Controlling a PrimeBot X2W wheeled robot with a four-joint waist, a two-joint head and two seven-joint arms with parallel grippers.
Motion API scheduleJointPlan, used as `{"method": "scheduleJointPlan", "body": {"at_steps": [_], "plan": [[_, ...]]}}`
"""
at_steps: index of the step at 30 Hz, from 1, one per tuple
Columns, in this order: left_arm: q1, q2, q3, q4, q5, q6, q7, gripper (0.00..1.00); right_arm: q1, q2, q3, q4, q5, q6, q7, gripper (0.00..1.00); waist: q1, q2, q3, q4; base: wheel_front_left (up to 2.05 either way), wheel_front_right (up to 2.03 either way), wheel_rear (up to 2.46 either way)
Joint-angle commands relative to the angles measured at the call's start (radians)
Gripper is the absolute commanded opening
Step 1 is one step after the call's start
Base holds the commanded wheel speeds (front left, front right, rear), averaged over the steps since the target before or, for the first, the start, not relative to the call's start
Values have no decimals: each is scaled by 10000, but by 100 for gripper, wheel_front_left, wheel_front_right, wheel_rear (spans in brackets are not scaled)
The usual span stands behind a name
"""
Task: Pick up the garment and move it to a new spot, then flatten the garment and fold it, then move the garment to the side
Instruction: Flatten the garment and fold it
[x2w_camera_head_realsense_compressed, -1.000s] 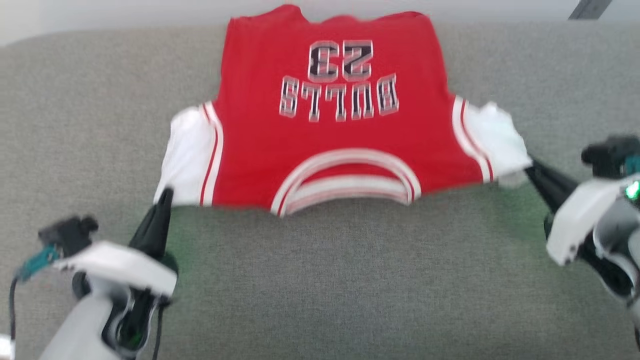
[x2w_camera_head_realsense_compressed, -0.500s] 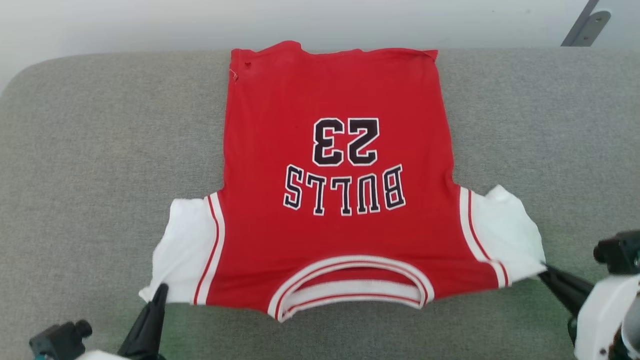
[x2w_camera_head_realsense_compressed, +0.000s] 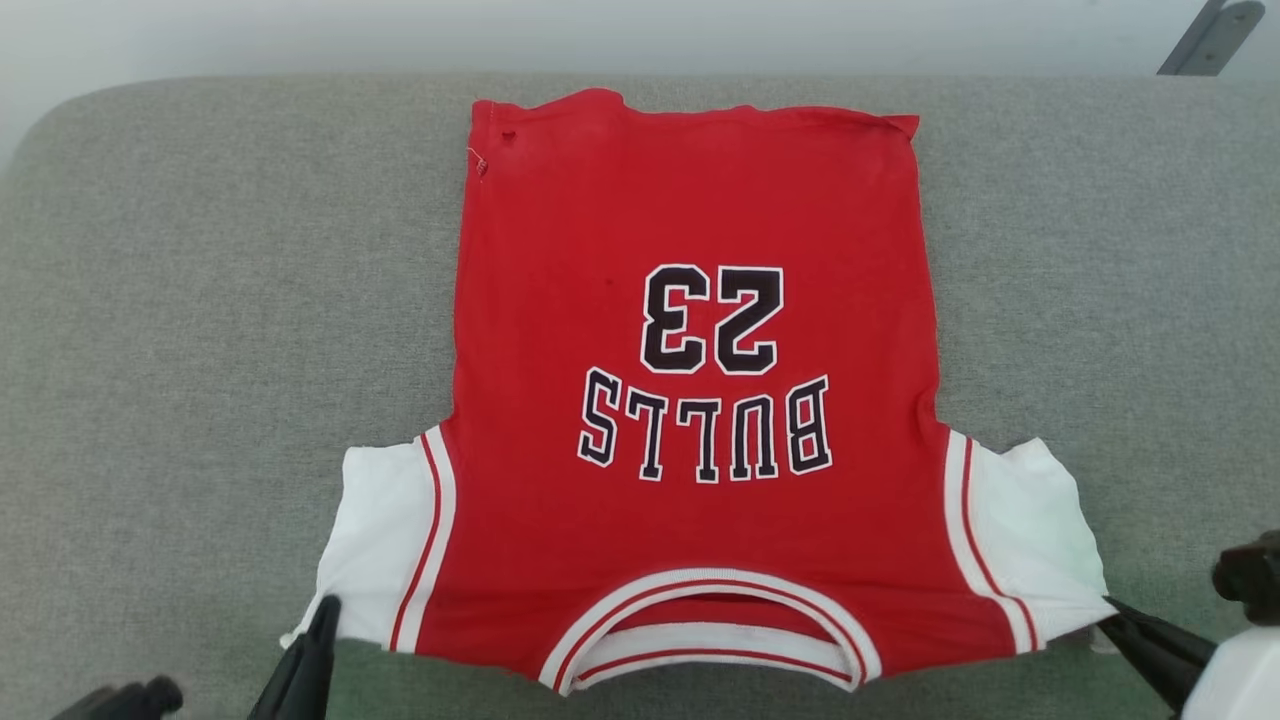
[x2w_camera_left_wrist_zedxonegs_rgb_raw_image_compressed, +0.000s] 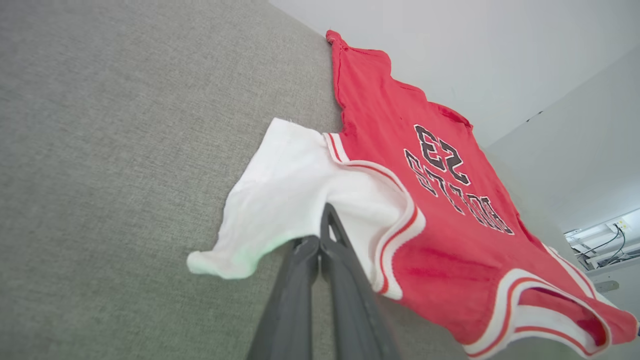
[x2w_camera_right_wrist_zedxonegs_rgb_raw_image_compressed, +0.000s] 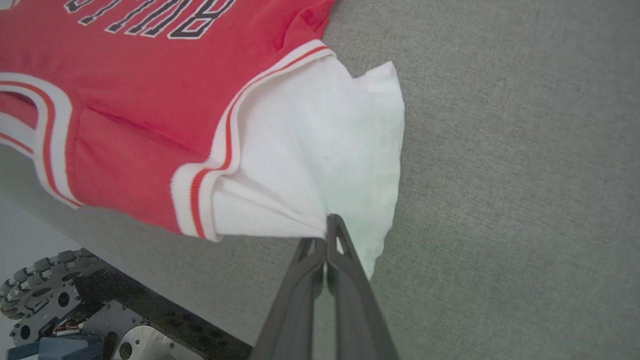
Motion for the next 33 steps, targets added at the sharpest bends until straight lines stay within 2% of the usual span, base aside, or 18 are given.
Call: {"method": "scheduleJointPlan", "body": {"at_steps": [1,10,16,17,18,19,20,25,33], "plan": [[-327,43,-35,71,144,36,69,0,-202,175,78,6,71,-53,85,0,0,-1,62,-16,0,0,0],[-1604,-286,-526,1328,351,-463,274,0,-1261,66,1506,1381,445,-43,611,0,0,-1,504,111,0,0,0],[-1956,-502,-677,1824,392,-733,168,0,-1600,-54,2278,2280,310,-41,223,0,0,-1,744,227,0,0,0],[-1951,-542,-673,1865,373,-746,143,0,-1641,-80,2387,2340,320,-41,120,17,0,-1,762,227,0,0,0],[-1933,-622,-631,1875,246,-769,121,0,-1714,-129,2467,2355,239,-41,-22,44,0,-1,782,222,0,0,0],[-1913,-630,-618,1878,179,-820,102,0,-1801,-200,2516,2388,155,-44,-129,82,0,-1,793,214,0,0,0],[-1896,-593,-624,1894,211,-828,88,0,-1861,-309,2576,2378,71,-55,-208,100,0,-1,791,208,0,0,0],[-1708,-613,-554,1836,289,-836,18,0,-1943,-454,2131,1717,92,-53,-333,100,0,-1,772,199,0,0,0],[-1954,-788,-696,1513,508,-833,16,0,-2307,-981,-80,257,721,-37,911,100,0,-1,1081,665,0,0,0]]}}
